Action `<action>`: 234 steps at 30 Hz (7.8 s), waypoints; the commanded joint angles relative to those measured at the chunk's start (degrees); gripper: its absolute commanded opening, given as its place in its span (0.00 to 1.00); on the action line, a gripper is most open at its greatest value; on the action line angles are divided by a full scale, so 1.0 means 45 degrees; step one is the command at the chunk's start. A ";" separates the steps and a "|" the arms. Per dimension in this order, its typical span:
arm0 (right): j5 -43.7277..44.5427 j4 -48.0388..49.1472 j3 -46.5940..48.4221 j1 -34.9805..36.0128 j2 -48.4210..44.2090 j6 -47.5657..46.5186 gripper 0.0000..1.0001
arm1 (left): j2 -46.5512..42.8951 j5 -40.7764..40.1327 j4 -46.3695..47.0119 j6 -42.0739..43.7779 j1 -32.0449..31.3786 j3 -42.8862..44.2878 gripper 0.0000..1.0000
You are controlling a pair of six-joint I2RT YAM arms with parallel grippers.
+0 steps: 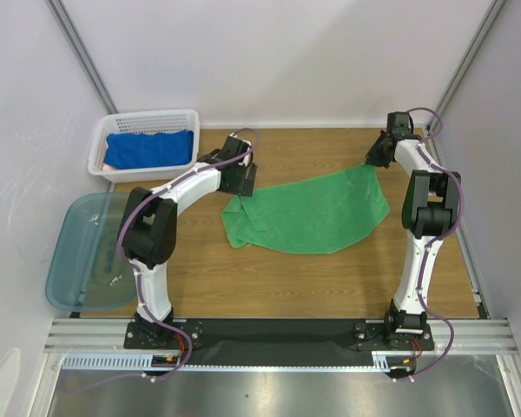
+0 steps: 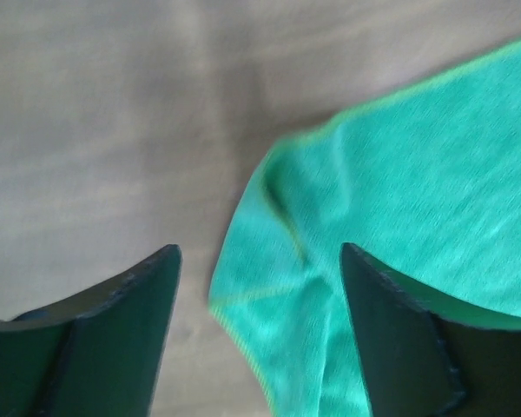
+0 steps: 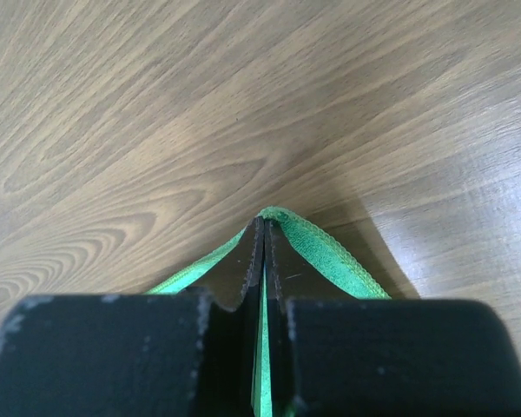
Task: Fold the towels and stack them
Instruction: Flatten out the crumpled towel
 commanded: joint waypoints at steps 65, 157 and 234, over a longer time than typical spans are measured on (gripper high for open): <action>0.0227 -0.0742 0.0799 -0.0212 -0.0953 -0.0125 0.00 | -0.1830 -0.2154 -0.0580 0.0367 -0.0726 -0.0657 0.00; 0.0207 -0.1328 0.1562 0.0237 -0.2710 -0.0301 0.00 | -0.6536 -0.1352 0.1745 0.2304 0.1188 -0.2943 0.00; 0.3568 -0.2949 0.3240 -0.1071 0.1701 -0.0320 0.00 | 0.3968 -0.1644 -0.1068 0.1016 0.1285 0.5513 0.11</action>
